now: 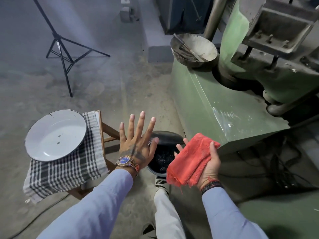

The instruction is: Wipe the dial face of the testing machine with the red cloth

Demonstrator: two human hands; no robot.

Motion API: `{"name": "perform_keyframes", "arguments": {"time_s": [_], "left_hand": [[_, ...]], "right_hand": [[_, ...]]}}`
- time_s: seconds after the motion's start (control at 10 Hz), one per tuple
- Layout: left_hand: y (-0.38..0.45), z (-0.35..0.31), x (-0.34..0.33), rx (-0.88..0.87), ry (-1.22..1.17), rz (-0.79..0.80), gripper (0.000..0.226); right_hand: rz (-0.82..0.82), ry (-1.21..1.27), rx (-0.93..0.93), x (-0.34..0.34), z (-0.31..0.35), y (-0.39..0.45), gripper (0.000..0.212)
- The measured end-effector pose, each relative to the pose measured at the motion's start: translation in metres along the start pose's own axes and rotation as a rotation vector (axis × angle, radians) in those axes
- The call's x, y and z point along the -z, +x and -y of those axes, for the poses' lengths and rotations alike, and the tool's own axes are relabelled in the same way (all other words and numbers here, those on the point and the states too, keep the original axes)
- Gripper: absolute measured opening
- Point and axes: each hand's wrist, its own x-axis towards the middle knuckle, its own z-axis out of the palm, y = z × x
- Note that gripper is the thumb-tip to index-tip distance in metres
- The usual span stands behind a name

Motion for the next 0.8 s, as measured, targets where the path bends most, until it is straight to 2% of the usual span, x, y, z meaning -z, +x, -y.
{"name": "perform_keyframes", "arguments": {"time_s": [0.1, 0.2, 0.3, 0.4, 0.5, 0.6, 0.7, 0.8], "left_hand": [[0.006, -0.002, -0.013, -0.014, 0.013, -0.004, 0.072], [0.015, 0.005, -0.036, -0.027, 0.035, 0.005, 0.072], [0.019, 0.012, -0.053, -0.029, 0.047, 0.019, 0.073], [0.030, 0.020, -0.072, -0.041, 0.064, 0.016, 0.073], [0.040, 0.023, -0.079, -0.040, 0.044, 0.027, 0.073], [0.048, 0.022, -0.079, -0.049, 0.040, 0.055, 0.073], [0.053, 0.019, -0.071, -0.049, 0.053, 0.074, 0.073], [0.062, 0.012, -0.057, -0.072, 0.067, 0.043, 0.073]], "right_hand": [[-0.180, -0.031, -0.023, 0.017, -0.010, 0.003, 0.103], [-0.484, -0.109, -0.126, 0.038, -0.032, 0.017, 0.096], [-0.609, -0.144, -0.170, 0.049, -0.048, 0.033, 0.093], [-0.692, -0.129, -0.184, 0.050, -0.062, 0.065, 0.089], [-0.697, -0.074, -0.237, 0.051, -0.067, 0.081, 0.099], [-0.687, -0.034, -0.317, 0.060, -0.070, 0.085, 0.120], [-0.683, -0.118, -0.304, 0.058, -0.068, 0.084, 0.114], [-0.686, -0.363, -0.112, 0.030, -0.056, 0.089, 0.093]]}}
